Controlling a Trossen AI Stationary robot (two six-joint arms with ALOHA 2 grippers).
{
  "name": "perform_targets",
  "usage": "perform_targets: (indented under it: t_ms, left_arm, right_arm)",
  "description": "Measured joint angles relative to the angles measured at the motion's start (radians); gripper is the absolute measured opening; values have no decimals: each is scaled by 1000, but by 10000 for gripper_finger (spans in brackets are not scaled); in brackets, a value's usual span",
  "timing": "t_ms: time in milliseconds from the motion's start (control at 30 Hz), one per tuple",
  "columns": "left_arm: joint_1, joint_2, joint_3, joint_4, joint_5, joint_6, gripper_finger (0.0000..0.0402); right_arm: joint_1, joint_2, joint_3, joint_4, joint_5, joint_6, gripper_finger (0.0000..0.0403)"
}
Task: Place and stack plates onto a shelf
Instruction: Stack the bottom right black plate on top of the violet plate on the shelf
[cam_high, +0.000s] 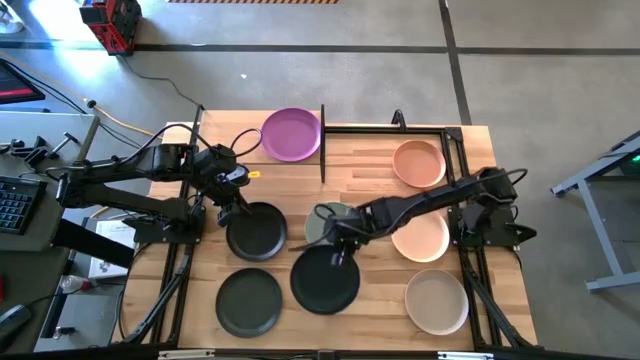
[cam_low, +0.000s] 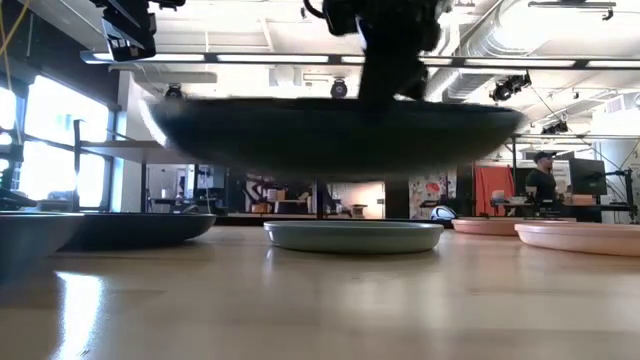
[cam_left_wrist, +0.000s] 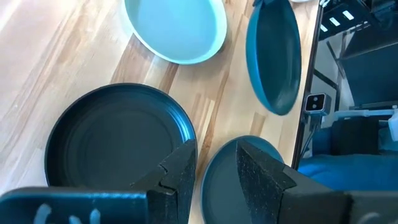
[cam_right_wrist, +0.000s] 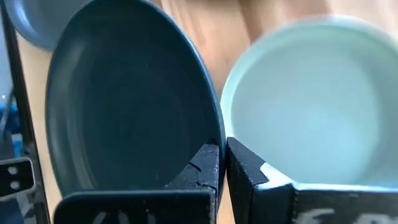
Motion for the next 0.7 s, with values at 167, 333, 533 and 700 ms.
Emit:
perform_targets:
  t_ms: [167, 333, 533, 700]
  left_arm:
    - [0, 0, 0, 4, -50, -61, 103]
    - [0, 0, 0, 4, -86, -145, 104]
    - [0, 0, 0, 6, -116, -244, 104]
    - [0, 0, 0, 6, -162, -328, 104]
  right_arm:
    - [-72, 0, 101, -55, 0, -85, 0]
    - [-164, 0, 237, -178, 15, -171, 0]
    - [-303, 0, 402, -251, 34, -292, 0]
    - [-428, 0, 500, -248, 33, -390, 0]
